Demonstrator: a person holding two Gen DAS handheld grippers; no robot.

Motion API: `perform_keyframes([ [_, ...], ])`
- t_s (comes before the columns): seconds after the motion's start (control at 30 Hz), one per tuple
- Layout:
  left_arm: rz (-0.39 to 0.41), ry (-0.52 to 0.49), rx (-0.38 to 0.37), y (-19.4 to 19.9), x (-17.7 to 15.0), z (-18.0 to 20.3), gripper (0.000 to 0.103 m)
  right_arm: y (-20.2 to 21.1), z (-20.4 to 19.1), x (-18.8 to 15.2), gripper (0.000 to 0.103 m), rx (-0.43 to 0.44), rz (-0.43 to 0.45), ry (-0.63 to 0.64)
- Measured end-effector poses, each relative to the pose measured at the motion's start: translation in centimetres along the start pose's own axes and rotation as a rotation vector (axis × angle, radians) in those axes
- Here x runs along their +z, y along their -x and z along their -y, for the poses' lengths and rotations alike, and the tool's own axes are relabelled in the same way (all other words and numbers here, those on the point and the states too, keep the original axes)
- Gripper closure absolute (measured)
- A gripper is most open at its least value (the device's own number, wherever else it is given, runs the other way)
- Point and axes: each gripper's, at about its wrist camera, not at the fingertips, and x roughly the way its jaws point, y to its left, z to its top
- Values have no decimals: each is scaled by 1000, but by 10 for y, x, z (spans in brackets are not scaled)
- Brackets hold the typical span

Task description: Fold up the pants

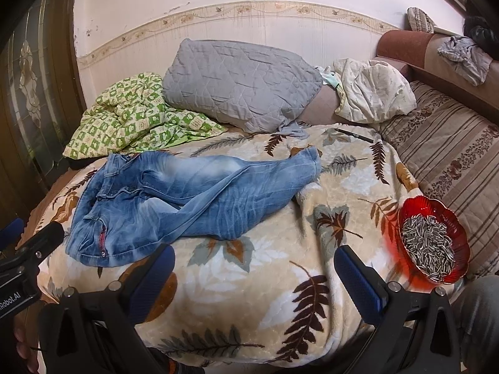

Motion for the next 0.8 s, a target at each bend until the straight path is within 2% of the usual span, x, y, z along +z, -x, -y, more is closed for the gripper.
perform_keyframes([
  [0.8, -19, -16, 6, -11, 2, -1, 0, -11, 7, 2, 0, -12, -17, -19],
])
